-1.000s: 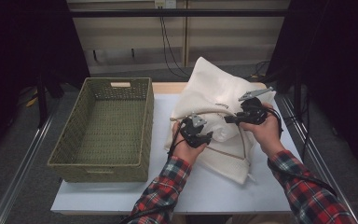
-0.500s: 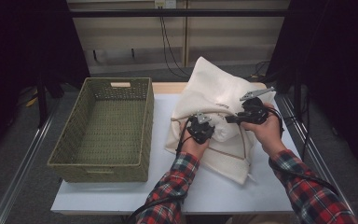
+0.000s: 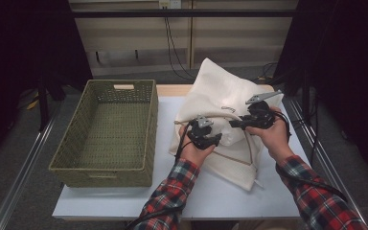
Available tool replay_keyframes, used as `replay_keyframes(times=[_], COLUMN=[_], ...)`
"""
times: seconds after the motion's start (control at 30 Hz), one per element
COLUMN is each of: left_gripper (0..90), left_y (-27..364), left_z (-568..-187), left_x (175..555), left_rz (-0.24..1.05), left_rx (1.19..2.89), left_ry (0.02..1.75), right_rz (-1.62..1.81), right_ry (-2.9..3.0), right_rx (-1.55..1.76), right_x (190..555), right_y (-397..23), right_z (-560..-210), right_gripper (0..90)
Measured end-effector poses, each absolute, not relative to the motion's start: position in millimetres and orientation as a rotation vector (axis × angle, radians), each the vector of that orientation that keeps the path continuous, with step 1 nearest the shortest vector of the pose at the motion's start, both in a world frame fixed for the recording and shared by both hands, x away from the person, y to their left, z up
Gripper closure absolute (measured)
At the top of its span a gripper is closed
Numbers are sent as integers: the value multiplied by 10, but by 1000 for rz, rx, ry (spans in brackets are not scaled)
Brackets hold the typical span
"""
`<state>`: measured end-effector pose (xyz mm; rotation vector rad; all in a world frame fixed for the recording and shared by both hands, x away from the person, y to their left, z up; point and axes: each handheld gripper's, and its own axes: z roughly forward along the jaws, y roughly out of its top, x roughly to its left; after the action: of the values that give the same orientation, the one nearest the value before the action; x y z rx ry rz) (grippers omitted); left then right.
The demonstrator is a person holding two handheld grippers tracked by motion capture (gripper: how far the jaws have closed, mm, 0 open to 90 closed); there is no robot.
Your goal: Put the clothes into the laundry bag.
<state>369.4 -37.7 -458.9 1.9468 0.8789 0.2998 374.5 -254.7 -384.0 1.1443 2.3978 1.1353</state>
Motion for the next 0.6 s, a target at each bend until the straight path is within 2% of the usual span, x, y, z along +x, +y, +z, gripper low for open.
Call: replay_keyframes(times=[0.17, 0.6], left_gripper=[351, 282], left_y=[-273, 75], left_z=[-4575, -4610], left_x=[3633, 3489], left_rz=[326, 392], left_rx=[1940, 1966], left_ry=[868, 885], right_rz=[1125, 1095], right_ry=[2416, 2436], right_rx=[1106, 1098], right_x=[3725, 3736], right_y=[-2497, -2396], right_z=[-3807, -3797], right_gripper=[741, 793])
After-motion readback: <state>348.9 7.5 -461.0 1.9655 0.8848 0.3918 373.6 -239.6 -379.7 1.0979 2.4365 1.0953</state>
